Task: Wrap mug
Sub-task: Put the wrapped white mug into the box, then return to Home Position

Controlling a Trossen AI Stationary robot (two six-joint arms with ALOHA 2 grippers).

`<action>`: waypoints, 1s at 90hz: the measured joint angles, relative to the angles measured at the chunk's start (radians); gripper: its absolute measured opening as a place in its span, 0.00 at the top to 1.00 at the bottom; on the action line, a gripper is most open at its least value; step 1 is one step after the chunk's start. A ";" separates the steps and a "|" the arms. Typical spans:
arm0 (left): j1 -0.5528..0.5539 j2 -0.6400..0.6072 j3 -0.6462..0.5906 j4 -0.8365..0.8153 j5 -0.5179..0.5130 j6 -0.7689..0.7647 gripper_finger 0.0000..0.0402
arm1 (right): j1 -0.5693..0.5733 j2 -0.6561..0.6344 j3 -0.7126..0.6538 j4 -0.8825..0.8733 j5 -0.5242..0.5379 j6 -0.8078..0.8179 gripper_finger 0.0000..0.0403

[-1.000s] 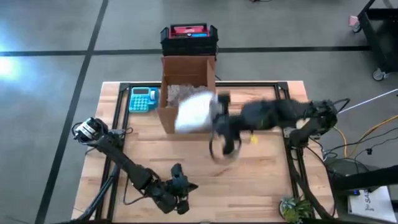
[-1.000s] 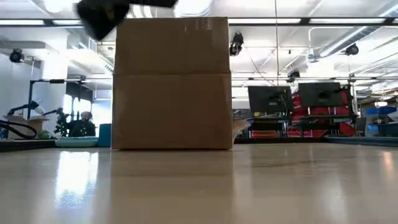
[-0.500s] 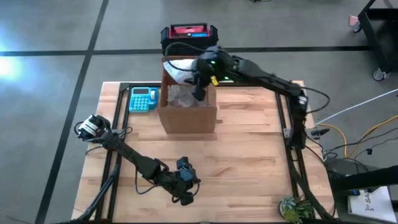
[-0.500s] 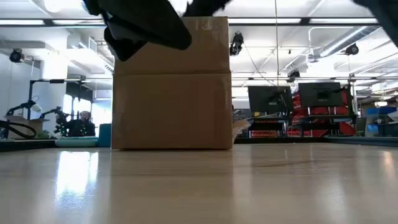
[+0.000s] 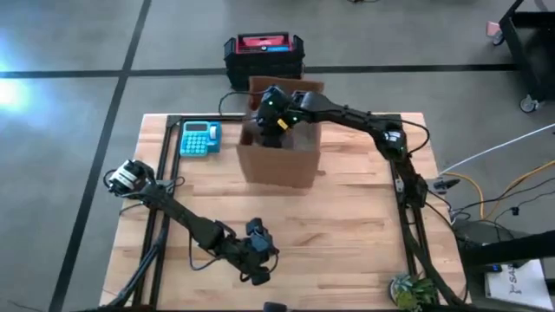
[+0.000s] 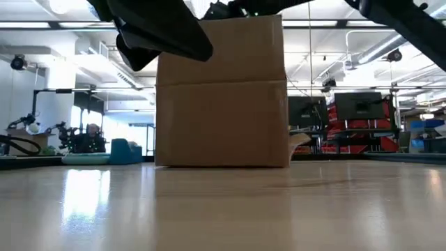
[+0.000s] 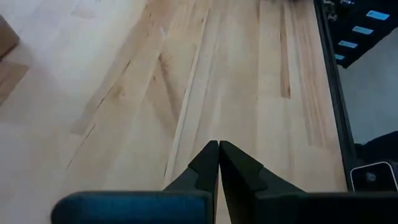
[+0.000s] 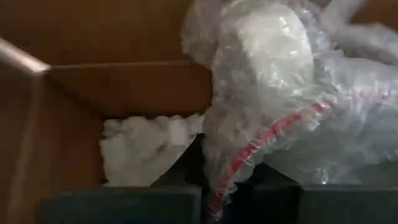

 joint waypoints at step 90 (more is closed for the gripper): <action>-0.002 -0.005 0.000 -0.001 0.067 -0.003 1.00 | 0.070 -0.265 0.193 -0.361 0.031 -0.014 0.28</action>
